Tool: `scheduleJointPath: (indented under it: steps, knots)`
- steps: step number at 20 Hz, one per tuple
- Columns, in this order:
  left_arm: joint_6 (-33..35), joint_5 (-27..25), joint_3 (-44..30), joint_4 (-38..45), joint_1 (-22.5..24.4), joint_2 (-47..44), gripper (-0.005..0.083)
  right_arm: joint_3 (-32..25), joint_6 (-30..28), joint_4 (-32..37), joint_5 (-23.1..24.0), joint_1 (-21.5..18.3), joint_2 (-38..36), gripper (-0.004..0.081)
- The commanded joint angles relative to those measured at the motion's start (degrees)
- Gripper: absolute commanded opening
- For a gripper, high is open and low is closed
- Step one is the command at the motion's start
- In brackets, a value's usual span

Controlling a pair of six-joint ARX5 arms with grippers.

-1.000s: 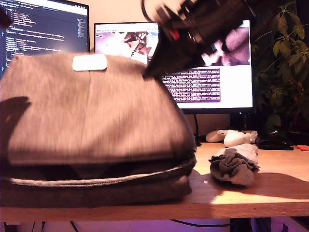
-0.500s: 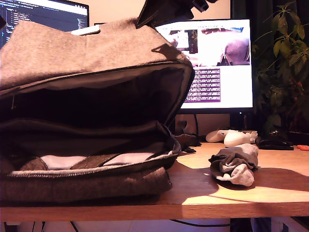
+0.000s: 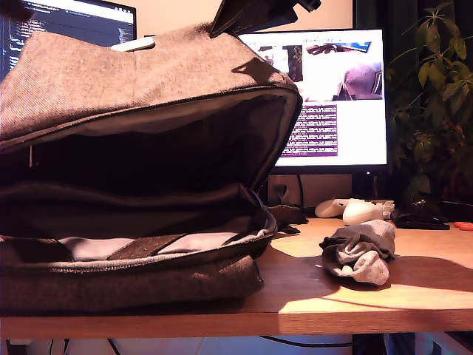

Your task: Pack the pair of socks inside the grey Google backpack

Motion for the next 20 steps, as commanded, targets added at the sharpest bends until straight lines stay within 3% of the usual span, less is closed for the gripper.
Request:
scheduleJointPath:
  steps: [1,8,9,12,13,15,19,20]
  knots:
    - [0.11,-0.33,0.61,1.73,-1.42,1.81,-0.0021,2.56,-0.02,1.9,-0.02,0.52,-0.37,-0.0013]
    - [2.45,-0.79,0.61,9.66,-6.03,10.71,-0.0002,2.56,0.0,1.95,0.17,0.52,-0.37,-0.0013]
    - [2.45,-0.77,0.61,11.43,-6.56,11.98,0.006,2.56,-0.02,1.95,0.31,0.52,-0.37,-0.0013]
    - [3.06,-0.81,0.61,16.92,-9.14,14.8,0.0419,2.56,-0.02,1.95,1.2,0.52,-0.37,-0.0013]
    - [3.06,-1.4,0.61,18.12,-10.19,15.5,0.0503,2.56,-0.02,1.97,1.2,0.52,-0.37,-0.0013]
    - [8.55,-5.57,0.61,18.99,-12.59,17.07,0.0554,2.56,-0.04,1.99,1.2,0.52,-0.37,-0.0013]
    - [8.55,-15.06,0.61,19.47,-16.68,22.03,0.0554,2.56,-0.02,2.01,1.2,0.52,-0.37,-0.0013]
    - [13.84,-17.57,0.61,19.85,-17.33,23.39,0.0554,2.56,-0.02,2.01,1.2,0.52,-0.37,-0.0013]
